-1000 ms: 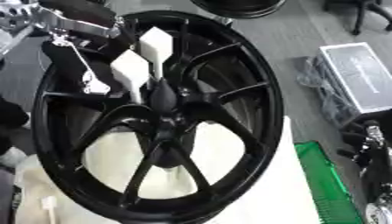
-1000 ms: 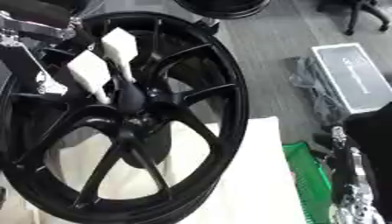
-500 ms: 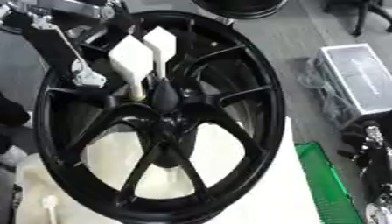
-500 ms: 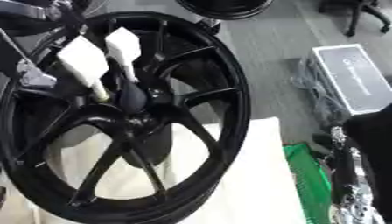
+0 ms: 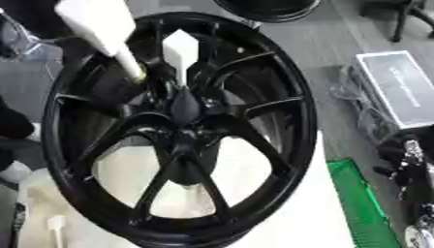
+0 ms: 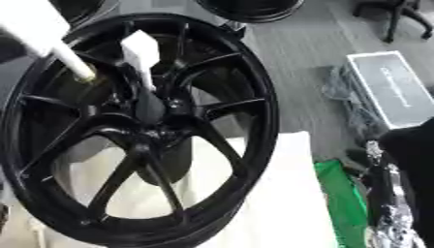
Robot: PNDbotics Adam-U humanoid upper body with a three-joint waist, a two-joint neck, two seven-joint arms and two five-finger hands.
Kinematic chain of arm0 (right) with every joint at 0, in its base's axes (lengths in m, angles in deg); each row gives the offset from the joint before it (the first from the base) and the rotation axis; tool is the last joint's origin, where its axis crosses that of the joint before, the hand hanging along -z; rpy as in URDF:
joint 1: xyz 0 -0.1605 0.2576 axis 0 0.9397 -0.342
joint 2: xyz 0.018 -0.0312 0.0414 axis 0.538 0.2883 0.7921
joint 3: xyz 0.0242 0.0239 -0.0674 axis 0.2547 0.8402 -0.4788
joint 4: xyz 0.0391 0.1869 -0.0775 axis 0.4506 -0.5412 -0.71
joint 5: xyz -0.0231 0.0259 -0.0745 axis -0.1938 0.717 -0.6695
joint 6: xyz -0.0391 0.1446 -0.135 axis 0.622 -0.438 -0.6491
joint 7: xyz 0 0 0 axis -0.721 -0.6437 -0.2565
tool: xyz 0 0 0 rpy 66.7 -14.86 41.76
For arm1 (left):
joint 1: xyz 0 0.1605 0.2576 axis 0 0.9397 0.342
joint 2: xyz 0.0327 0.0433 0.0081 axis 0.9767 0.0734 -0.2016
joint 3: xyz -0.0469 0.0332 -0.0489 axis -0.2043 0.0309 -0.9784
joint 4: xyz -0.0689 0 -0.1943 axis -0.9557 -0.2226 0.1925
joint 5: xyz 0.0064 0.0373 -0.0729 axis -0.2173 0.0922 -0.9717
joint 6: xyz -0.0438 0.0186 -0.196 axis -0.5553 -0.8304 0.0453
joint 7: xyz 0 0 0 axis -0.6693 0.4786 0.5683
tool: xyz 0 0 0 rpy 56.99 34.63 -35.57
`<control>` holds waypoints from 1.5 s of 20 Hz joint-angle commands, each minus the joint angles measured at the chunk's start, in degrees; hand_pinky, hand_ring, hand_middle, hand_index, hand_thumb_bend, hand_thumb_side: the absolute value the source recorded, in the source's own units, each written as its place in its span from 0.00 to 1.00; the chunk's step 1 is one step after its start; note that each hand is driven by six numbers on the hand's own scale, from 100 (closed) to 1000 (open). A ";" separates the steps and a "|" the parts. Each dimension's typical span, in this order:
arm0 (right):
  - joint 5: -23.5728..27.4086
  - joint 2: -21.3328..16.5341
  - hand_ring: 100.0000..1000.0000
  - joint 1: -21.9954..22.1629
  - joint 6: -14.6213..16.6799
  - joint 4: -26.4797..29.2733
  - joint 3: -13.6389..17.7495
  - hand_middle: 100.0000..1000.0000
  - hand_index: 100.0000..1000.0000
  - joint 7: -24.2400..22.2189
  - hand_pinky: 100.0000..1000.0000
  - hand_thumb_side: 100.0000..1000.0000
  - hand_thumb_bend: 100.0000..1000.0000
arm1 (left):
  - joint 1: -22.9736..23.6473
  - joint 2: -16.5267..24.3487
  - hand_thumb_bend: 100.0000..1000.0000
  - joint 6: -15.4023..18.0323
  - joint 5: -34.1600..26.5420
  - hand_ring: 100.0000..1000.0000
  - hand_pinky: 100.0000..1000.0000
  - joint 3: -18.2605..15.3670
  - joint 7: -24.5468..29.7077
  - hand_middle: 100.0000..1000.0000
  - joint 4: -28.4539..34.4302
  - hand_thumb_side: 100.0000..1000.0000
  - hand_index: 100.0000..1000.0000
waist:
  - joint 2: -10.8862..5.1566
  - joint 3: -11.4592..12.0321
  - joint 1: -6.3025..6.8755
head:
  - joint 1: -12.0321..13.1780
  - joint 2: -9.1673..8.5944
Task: Pull the pin out of the wheel hub.
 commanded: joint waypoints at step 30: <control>-0.86 -1.73 0.77 4.17 -0.48 6.45 4.73 0.58 0.74 6.29 0.63 0.76 0.00 | 37.94 5.15 0.04 1.94 12.01 0.90 0.80 -20.49 -16.13 0.84 -7.22 1.00 0.94 | -1.89 3.91 -1.55 | 0.37 -0.05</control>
